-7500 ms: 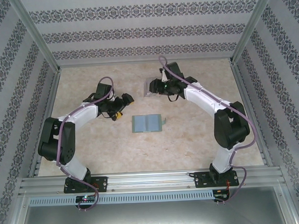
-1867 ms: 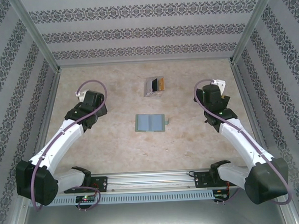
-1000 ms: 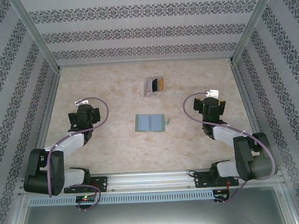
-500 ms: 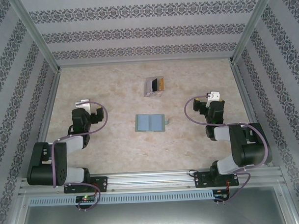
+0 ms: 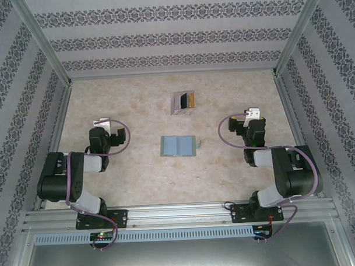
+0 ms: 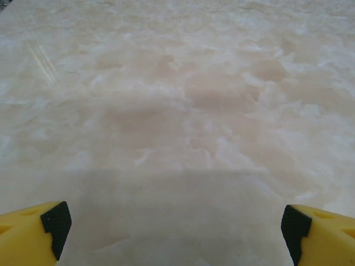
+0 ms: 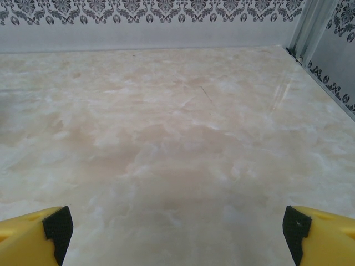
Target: Take the credit cards out of the card holder
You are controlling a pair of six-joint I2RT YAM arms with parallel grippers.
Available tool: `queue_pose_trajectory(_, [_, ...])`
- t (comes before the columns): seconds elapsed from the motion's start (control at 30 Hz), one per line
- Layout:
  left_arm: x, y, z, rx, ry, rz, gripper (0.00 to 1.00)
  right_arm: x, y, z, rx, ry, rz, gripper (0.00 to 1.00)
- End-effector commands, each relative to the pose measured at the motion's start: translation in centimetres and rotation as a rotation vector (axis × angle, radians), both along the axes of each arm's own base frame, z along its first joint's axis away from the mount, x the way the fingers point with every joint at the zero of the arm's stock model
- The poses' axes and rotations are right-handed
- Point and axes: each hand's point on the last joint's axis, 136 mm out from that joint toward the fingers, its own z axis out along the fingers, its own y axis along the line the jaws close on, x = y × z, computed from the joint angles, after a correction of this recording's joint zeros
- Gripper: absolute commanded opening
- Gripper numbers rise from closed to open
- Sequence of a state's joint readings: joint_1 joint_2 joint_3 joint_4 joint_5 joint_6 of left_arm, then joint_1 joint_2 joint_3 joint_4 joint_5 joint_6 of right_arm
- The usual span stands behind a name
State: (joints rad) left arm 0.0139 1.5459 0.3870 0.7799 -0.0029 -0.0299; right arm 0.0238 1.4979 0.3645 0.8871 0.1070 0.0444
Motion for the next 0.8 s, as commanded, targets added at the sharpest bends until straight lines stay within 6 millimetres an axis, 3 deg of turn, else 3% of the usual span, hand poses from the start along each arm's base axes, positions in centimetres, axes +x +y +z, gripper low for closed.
queue_pose_trajectory(0.0, [1.19, 0.05, 1.6, 0.025, -0.062, 0.017, 0.99, 0.58, 0.49, 0.53, -0.008, -0.013, 0.023, 0.98])
queue_pose_trajectory(0.7, [1.25, -0.31, 1.56, 0.027, -0.061, -0.002, 0.99, 0.49, 0.49, 0.54, -0.008, -0.016, 0.023, 0.98])
queue_pose_trajectory(0.77, [1.26, -0.31, 1.57, 0.026, -0.062, -0.002, 0.99, 0.17, 1.45, 0.8, -0.013, -0.039, 0.083, 0.98])
